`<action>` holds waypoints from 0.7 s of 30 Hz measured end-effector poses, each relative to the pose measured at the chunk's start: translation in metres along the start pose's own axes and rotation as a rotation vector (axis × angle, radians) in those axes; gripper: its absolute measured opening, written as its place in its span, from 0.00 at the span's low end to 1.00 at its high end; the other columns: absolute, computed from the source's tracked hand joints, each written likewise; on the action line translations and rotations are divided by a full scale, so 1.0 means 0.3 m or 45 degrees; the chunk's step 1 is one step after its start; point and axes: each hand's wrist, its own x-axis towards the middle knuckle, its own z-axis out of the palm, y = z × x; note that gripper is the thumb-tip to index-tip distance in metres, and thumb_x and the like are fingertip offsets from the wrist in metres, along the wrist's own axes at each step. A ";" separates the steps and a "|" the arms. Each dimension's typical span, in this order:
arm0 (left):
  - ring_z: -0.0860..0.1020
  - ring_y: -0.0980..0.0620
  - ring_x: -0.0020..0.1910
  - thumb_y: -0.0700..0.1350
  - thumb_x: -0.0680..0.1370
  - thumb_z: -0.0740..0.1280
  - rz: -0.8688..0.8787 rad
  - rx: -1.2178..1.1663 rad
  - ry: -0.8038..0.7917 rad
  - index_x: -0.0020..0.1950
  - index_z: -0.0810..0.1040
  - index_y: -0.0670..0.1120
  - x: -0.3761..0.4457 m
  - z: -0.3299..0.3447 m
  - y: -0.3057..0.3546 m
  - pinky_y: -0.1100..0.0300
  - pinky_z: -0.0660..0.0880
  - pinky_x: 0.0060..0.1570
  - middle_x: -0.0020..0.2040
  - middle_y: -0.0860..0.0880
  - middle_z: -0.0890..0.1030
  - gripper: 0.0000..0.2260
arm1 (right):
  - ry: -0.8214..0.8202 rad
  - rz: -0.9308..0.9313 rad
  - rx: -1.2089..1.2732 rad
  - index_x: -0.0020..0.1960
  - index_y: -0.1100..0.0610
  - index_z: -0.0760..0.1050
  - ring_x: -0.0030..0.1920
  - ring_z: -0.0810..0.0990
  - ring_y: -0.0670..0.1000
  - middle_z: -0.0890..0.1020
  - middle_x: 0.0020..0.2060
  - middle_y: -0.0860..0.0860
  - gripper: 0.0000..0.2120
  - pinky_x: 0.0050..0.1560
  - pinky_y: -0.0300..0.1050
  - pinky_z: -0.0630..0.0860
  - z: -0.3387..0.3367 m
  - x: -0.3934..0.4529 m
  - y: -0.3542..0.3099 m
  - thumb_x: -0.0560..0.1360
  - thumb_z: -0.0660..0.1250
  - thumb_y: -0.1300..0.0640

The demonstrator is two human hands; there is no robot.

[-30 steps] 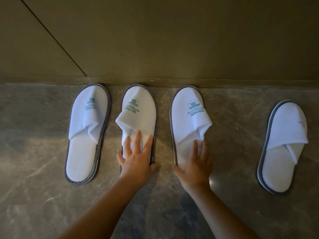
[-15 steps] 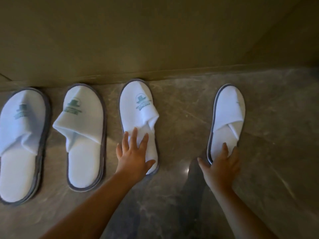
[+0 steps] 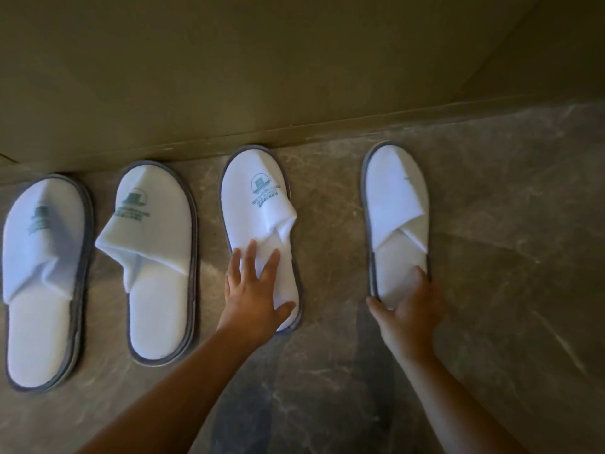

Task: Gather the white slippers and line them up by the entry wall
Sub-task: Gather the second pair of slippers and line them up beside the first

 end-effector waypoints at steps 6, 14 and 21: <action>0.39 0.39 0.73 0.58 0.70 0.66 0.001 0.016 -0.024 0.72 0.48 0.52 -0.003 -0.004 -0.004 0.41 0.48 0.71 0.75 0.45 0.42 0.38 | -0.133 -0.212 -0.074 0.68 0.60 0.58 0.67 0.63 0.61 0.64 0.68 0.63 0.41 0.67 0.60 0.63 0.076 -0.055 -0.083 0.62 0.75 0.53; 0.39 0.39 0.73 0.58 0.70 0.65 -0.003 0.037 -0.044 0.72 0.46 0.52 -0.005 -0.004 -0.006 0.42 0.47 0.71 0.75 0.45 0.41 0.38 | -0.172 -0.192 -0.099 0.69 0.57 0.56 0.69 0.60 0.60 0.61 0.70 0.60 0.42 0.69 0.57 0.62 0.092 -0.045 -0.099 0.63 0.74 0.50; 0.39 0.39 0.73 0.58 0.70 0.65 0.015 0.036 -0.035 0.72 0.47 0.52 -0.004 0.000 -0.008 0.42 0.47 0.71 0.75 0.45 0.42 0.37 | -0.102 -0.142 -0.070 0.68 0.58 0.58 0.68 0.61 0.62 0.62 0.69 0.62 0.42 0.67 0.60 0.65 0.096 -0.041 -0.094 0.62 0.75 0.51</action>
